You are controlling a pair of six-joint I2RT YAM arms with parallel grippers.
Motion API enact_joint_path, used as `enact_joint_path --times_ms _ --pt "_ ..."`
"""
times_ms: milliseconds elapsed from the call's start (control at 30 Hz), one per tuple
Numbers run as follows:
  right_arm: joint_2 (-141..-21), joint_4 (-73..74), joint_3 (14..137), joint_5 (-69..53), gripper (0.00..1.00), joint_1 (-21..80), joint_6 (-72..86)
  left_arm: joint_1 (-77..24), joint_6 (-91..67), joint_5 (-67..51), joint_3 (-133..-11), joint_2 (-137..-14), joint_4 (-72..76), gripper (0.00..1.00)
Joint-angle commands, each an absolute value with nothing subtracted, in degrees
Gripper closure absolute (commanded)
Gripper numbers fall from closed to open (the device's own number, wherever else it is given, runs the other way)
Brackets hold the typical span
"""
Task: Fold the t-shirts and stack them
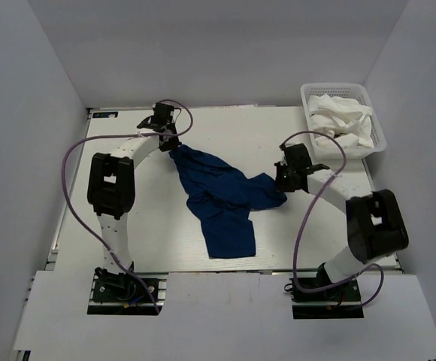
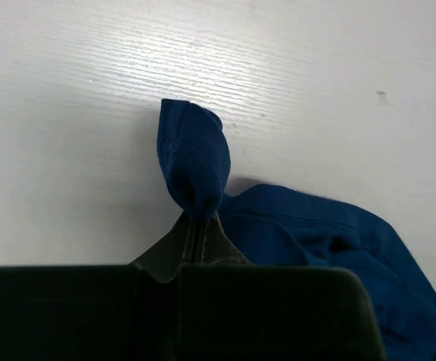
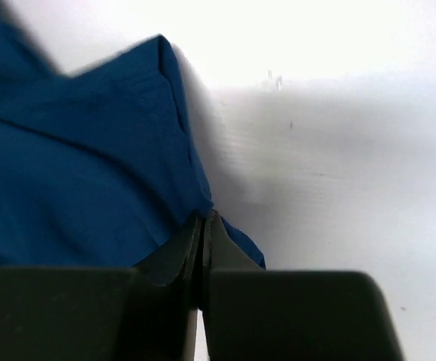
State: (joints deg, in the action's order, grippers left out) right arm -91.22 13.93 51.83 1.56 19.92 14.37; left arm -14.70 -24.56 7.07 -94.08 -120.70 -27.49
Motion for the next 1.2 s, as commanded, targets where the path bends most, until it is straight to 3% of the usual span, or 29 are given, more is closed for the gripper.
enact_joint_path --times_ms 0,267,467,567,733,900,1033,1167 --pt "-81.7 11.9 55.2 2.9 1.0 20.7 13.3 -14.9 -22.7 7.7 -91.2 -106.3 -23.1 1.0" --pt "-56.5 14.1 63.2 1.5 1.0 21.6 8.9 -14.9 -24.8 8.1 -78.9 -75.9 -18.6 1.0" --pt "-46.9 15.9 73.8 0.9 1.0 21.5 4.6 -14.9 -26.1 9.8 -81.8 -55.4 -21.1 1.0" --pt "-45.4 19.7 82.2 1.0 1.0 21.3 1.9 -14.9 -25.4 10.5 -87.5 -51.4 -23.9 1.0" --pt "-45.3 25.4 97.8 -8.7 1.0 21.2 -2.3 -14.3 -24.9 4.2 -99.8 -48.5 -28.3 1.0" --pt "-46.2 26.9 109.3 -6.6 1.0 21.1 -5.4 -14.3 -24.9 2.8 -110.4 -49.7 -32.2 1.0" --pt "-47.4 21.6 110.6 -4.0 1.0 21.2 -5.3 -13.8 -24.9 0.0 -115.4 -49.7 -33.3 1.0" --pt "-52.6 18.4 110.3 -0.3 1.0 21.4 -4.6 -13.8 -24.9 5.7 -112.7 -49.7 -33.8 1.0"
